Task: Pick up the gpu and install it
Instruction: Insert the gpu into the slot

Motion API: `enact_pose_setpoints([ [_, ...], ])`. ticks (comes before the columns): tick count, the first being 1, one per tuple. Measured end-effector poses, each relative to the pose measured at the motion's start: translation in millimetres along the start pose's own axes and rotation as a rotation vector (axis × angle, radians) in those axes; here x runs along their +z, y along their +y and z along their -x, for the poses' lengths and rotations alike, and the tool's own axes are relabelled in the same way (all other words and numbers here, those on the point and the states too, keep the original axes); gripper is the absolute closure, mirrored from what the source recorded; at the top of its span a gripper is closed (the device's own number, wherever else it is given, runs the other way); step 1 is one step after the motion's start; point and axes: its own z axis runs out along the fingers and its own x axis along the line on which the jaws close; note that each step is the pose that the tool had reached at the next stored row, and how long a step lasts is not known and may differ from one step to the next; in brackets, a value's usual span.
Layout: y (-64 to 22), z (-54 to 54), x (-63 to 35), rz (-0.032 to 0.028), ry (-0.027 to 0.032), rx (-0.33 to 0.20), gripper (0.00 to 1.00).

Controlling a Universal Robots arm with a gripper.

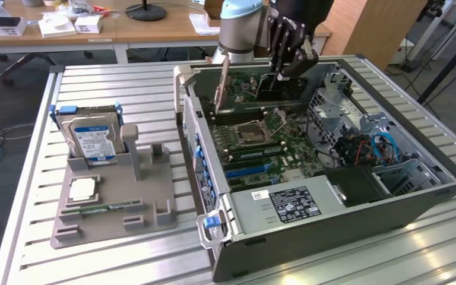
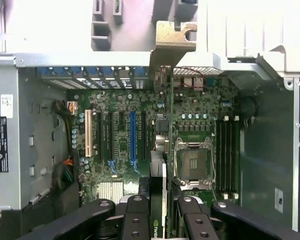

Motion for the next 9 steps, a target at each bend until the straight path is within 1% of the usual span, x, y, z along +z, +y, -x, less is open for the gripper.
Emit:
enact_pose_setpoints([
  [2,0.0,0.0,0.2,0.0013,0.0017,-0.035,0.74],
  [6,0.0,0.0,0.2,0.0015,0.0019,-0.042,0.74],
  [7,0.0,0.0,0.3,0.0001,0.0019,-0.043,0.74],
  [8,-0.1,0.0,0.5,-0.0047,0.0021,-0.046,0.74],
  [9,-0.1,0.0,0.7,-0.0114,0.0022,-0.048,0.74],
])
